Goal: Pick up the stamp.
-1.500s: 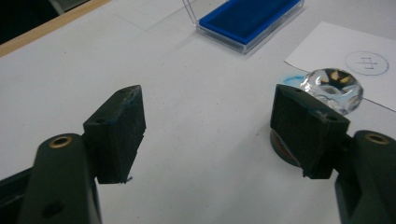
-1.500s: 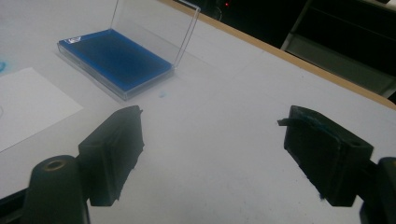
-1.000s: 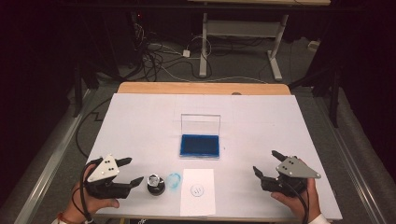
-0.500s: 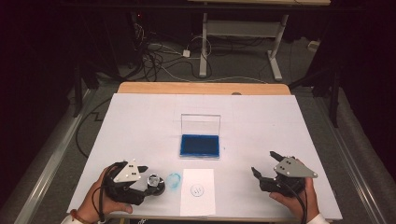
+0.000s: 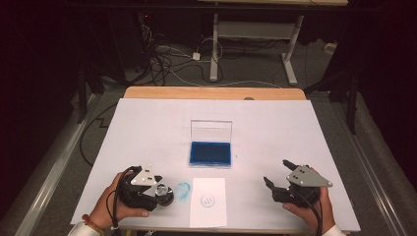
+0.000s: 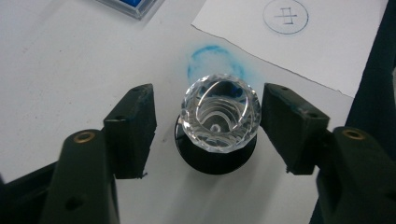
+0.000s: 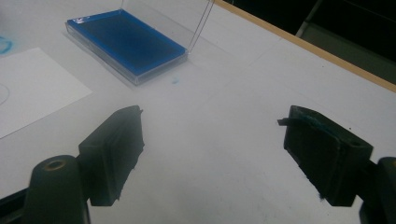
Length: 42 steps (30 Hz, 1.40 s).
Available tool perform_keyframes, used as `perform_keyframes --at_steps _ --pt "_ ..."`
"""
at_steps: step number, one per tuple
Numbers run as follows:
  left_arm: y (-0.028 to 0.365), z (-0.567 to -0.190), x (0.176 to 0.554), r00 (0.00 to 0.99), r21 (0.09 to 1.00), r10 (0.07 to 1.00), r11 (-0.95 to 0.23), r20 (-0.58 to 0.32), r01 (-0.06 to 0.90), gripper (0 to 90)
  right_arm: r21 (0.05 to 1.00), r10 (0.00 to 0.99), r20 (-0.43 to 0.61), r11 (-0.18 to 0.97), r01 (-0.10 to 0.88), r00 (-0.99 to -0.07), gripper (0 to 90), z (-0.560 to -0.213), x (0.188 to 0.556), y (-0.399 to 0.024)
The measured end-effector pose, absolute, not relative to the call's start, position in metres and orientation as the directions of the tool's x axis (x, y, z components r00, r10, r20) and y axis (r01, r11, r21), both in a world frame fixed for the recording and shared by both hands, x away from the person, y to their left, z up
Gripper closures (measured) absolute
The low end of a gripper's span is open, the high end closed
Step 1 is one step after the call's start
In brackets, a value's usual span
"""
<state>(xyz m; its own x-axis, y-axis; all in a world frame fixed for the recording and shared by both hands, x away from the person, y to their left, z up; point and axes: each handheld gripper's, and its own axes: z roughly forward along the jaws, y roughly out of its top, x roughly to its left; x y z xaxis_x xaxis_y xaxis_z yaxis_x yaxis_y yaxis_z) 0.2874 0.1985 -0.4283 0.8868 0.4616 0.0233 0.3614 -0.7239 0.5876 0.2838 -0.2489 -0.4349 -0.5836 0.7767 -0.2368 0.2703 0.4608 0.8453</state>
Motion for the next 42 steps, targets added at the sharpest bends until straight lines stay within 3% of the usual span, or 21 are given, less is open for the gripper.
perform_keyframes --at_steps 21,42 --pt "0.1962 -0.4316 0.2949 0.901 0.574 0.434 -0.734 -0.014 0.363 53.4 0.844 0.771 -0.236 0.464 0.268 -0.591 20.2 -0.4354 0.2838 -0.2478" --pt "0.1958 -0.4329 0.2926 0.898 0.585 0.440 -0.731 0.008 0.353 54.2 0.840 0.767 -0.234 0.469 0.273 -0.597 20.4 -0.4366 0.2837 -0.2467"
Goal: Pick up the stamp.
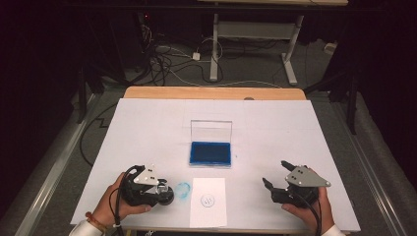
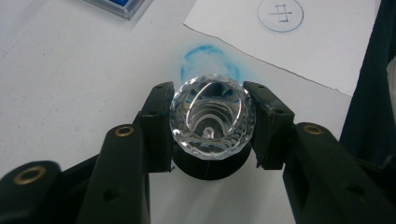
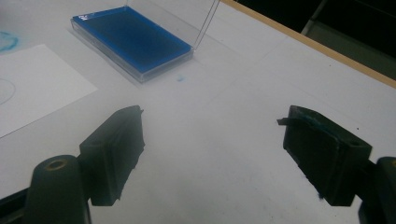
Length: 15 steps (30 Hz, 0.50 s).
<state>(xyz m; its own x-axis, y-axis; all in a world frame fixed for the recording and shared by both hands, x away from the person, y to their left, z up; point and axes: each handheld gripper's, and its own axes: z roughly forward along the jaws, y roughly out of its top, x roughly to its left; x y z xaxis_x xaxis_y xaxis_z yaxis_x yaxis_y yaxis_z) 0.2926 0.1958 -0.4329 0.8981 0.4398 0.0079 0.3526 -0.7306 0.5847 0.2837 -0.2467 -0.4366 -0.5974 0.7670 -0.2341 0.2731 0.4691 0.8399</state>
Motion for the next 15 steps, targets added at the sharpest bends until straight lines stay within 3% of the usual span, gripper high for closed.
perform_keyframes --at_steps 15 --pt "0.2034 -0.4297 0.2931 0.861 0.649 0.508 -0.664 0.029 0.371 54.4 0.840 0.765 -0.233 0.470 0.272 -0.601 20.4 -0.4368 0.2836 -0.2466"
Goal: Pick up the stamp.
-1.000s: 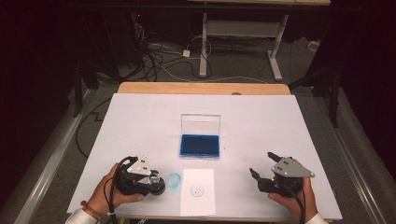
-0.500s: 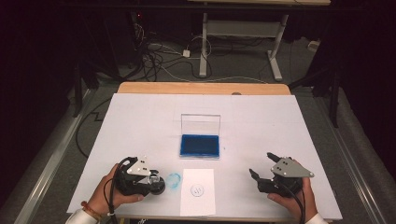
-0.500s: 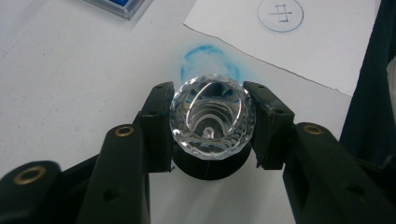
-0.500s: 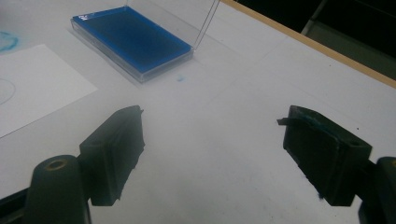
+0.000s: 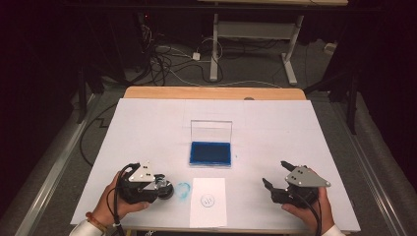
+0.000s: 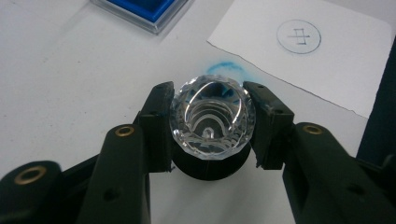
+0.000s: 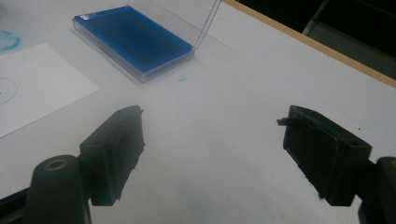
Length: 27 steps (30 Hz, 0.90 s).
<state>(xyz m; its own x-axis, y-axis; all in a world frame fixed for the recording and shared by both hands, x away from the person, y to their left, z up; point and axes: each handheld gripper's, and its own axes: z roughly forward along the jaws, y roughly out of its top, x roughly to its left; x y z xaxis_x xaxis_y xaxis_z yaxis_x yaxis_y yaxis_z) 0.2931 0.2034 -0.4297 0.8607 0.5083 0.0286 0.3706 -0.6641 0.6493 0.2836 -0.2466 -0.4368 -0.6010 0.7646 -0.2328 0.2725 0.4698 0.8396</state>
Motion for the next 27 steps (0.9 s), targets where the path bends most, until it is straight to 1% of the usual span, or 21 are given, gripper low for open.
perform_keyframes --at_steps 8,13,17,23,27 --pt "0.211 -0.420 0.294 0.833 0.713 0.552 -0.600 0.042 0.362 54.4 0.840 0.765 -0.235 0.470 0.270 -0.600 20.2 -0.437 0.284 -0.246" --pt "0.214 -0.414 0.295 0.826 0.736 0.562 -0.579 0.046 0.352 54.5 0.842 0.770 -0.232 0.465 0.273 -0.595 19.7 -0.437 0.284 -0.246" --pt "0.215 -0.409 0.298 0.825 0.751 0.563 -0.567 0.053 0.339 54.4 0.847 0.776 -0.236 0.459 0.269 -0.584 17.1 -0.435 0.284 -0.247" --pt "0.216 -0.402 0.304 0.811 0.772 0.582 -0.541 0.057 0.334 54.4 0.849 0.777 -0.235 0.457 0.266 -0.584 16.7 -0.435 0.284 -0.248" --pt "0.218 -0.399 0.308 0.800 0.803 0.598 -0.503 0.055 0.321 54.5 0.849 0.779 -0.231 0.454 0.271 -0.583 16.6 -0.436 0.285 -0.248"
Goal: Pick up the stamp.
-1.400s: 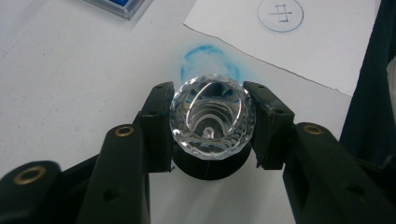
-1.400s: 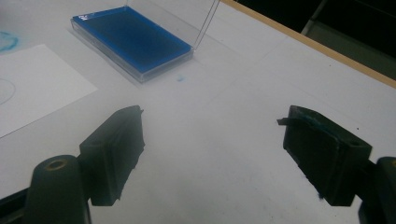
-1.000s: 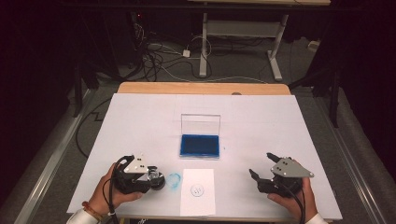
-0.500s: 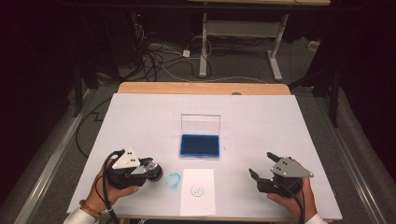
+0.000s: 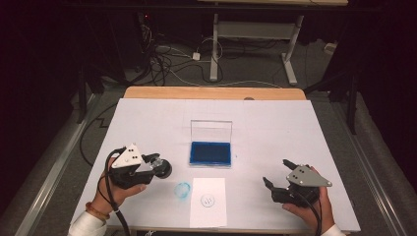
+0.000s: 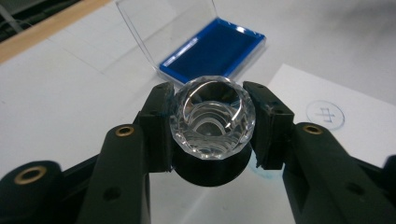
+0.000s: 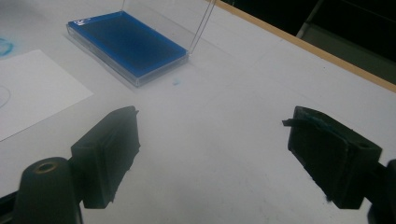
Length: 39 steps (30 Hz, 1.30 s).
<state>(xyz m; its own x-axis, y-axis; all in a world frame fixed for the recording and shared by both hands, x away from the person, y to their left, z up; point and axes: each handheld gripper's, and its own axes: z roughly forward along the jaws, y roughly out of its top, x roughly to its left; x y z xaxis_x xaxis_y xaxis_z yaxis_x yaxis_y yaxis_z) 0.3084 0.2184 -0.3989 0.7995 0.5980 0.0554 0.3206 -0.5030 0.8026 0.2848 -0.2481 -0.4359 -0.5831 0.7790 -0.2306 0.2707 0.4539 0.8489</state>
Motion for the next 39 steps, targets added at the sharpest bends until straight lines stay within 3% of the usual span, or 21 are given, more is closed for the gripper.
perform_keyframes --at_steps 18,26,39 --pt "0.214 -0.392 0.326 0.785 0.836 0.617 -0.463 0.064 0.296 54.5 0.849 0.772 -0.216 0.451 0.275 -0.597 15.7 -0.437 0.293 -0.248" --pt "0.211 -0.394 0.340 0.771 0.842 0.626 -0.474 0.118 0.256 54.4 0.836 0.766 -0.216 0.466 0.290 -0.606 15.9 -0.441 0.297 -0.243" --pt "0.204 -0.395 0.361 0.783 0.855 0.617 -0.447 0.081 0.264 54.4 0.830 0.762 -0.217 0.473 0.296 -0.610 16.0 -0.443 0.300 -0.240"
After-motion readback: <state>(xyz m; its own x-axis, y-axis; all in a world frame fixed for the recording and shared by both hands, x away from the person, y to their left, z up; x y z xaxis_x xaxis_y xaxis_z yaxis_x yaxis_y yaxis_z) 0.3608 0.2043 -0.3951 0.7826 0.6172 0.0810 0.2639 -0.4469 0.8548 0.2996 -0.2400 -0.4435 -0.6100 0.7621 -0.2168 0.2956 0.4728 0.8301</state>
